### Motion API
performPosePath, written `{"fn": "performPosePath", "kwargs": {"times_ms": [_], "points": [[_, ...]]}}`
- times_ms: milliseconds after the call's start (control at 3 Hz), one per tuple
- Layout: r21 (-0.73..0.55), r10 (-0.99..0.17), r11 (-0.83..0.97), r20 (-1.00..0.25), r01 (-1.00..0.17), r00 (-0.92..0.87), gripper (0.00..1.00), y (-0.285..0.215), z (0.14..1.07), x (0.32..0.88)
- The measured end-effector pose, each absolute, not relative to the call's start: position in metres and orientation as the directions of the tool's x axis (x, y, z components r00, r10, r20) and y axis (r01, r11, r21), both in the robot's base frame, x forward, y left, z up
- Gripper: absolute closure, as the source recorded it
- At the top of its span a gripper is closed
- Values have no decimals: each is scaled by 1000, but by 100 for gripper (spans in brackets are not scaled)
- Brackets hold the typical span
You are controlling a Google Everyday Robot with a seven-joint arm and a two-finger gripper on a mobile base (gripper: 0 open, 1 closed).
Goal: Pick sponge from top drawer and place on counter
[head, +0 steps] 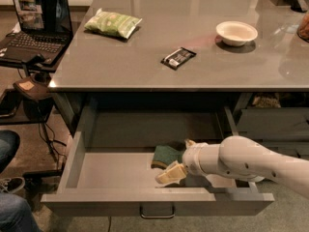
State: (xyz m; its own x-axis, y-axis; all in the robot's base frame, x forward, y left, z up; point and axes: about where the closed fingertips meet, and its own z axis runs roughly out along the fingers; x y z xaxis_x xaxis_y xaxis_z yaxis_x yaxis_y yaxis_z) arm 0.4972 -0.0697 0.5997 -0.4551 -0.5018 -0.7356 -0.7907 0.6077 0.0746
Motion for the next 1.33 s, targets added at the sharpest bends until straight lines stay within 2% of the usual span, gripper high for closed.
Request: {"fn": "performPosePath", "kwargs": {"times_ms": [333,1333], "points": [[75,-502,608,-736,-791,-455,18,-70,600,497],[57,-494,607,-754,-792,-433,88,-84,616,508]]}}
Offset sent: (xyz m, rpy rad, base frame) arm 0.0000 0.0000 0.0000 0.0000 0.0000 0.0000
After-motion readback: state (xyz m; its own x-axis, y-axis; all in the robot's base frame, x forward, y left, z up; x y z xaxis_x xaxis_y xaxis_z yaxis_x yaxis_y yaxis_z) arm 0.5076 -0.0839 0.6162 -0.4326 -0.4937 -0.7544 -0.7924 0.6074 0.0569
